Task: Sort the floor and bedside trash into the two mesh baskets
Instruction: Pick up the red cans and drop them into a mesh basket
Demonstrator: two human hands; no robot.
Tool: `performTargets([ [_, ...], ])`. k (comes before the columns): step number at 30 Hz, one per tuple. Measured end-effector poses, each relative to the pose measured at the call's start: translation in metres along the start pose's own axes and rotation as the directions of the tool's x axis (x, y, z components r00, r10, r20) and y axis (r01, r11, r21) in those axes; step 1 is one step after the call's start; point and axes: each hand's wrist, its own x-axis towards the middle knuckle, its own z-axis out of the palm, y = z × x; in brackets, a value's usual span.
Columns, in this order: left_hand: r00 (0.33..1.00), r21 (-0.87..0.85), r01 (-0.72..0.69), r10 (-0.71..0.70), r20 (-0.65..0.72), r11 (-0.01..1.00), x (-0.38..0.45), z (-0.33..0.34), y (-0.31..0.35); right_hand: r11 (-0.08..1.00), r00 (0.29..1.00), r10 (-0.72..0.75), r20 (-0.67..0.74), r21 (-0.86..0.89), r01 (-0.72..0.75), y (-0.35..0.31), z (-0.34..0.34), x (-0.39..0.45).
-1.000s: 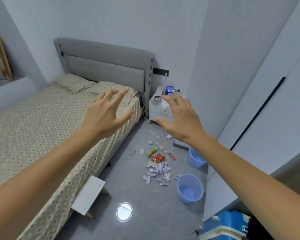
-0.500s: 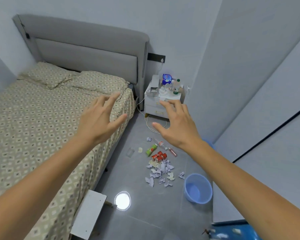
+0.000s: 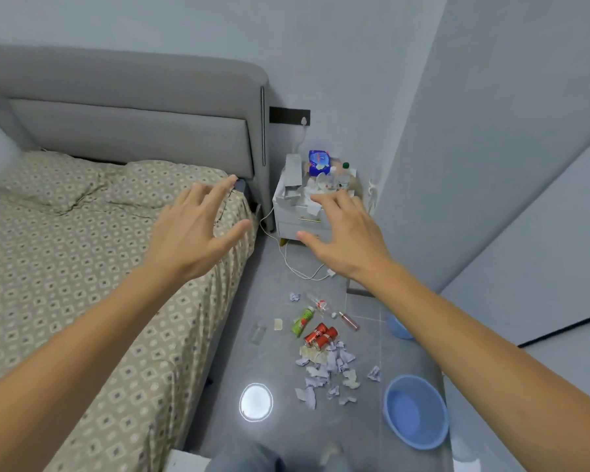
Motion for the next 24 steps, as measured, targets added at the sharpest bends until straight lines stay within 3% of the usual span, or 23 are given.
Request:
performTargets([
  [10, 0.985, -0.126, -0.147, 0.157, 0.071, 0.981, 0.172, 0.076, -0.091, 0.978, 0.976, 0.203, -0.077, -0.037, -0.206, 0.021, 0.069, 0.123],
  [16, 0.943, -0.22, -0.292, 0.318, 0.096, 0.931, 0.277, 0.106, -0.132, 0.895, 0.878, 0.442, -0.184, 0.024, -0.445, 0.002, 0.107, 0.182],
  [24, 0.87, -0.285, -0.445, 0.486, 0.088, 0.849, 0.334, 0.109, -0.117, 0.82, 0.778, 0.557, -0.291, 0.045, -0.571, -0.009, 0.107, 0.189],
])
